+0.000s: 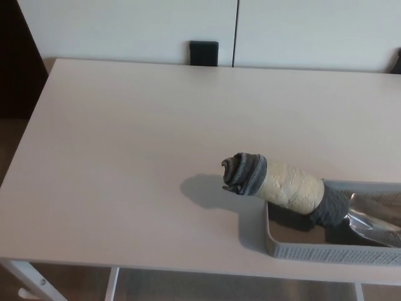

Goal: The robot walks towards a desk on which a shovel is kept on the left hand side and a container is kept on the right hand side. The robot picks up the shovel using its left hand and places it in the container.

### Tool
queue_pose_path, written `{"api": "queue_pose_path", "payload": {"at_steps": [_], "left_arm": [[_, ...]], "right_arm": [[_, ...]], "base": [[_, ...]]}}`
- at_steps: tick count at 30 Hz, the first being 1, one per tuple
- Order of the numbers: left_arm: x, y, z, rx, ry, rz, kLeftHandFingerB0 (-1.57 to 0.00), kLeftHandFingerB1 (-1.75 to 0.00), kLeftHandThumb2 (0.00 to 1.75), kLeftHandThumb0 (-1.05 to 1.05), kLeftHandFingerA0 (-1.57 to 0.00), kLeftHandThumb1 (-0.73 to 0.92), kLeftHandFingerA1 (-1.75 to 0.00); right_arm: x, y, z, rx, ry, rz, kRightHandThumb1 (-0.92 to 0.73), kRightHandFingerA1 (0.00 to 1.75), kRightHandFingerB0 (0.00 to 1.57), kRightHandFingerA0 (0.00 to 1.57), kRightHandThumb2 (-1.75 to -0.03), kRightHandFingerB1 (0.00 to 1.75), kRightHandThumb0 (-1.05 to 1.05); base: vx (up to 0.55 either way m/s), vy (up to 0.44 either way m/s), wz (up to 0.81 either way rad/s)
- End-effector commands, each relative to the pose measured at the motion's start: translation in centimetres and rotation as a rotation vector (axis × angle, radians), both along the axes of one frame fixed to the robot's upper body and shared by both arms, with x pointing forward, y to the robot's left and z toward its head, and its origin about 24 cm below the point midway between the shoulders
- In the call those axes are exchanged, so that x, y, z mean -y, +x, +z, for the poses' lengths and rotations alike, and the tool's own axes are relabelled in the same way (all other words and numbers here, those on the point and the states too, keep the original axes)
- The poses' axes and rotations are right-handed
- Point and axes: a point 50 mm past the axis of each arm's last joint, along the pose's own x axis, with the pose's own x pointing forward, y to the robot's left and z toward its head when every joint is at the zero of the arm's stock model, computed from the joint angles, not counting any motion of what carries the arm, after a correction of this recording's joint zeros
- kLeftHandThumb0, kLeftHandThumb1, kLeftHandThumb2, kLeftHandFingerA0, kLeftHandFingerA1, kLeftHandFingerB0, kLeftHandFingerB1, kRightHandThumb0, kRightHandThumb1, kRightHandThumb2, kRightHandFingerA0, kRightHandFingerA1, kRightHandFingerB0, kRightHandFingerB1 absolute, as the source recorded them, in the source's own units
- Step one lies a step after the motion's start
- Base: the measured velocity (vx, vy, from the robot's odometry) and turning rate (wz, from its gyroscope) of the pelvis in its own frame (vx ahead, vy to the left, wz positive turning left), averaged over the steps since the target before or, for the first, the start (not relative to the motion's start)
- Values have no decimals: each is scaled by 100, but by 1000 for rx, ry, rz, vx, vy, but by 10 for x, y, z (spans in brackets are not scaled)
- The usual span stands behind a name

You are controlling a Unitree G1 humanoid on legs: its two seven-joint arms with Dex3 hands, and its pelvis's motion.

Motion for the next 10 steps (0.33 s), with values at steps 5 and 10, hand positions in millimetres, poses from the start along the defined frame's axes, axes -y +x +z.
{"api": "queue_pose_path", "payload": {"at_steps": [5,10], "left_arm": [[-27,11,-27,81,223,202,-12,-20,100,-86,0,61,-23],[-32,9,-28,89,239,212,-14,-27,98,-86,-2,60,-33]], "right_arm": [[6,5,6,134,4,-80,-56,42,35,41,-58,36,-58],[6,6,7,136,5,-79,-55,42,36,42,-57,36,-58]], "base": [[0,0,0],[0,0,0]]}}
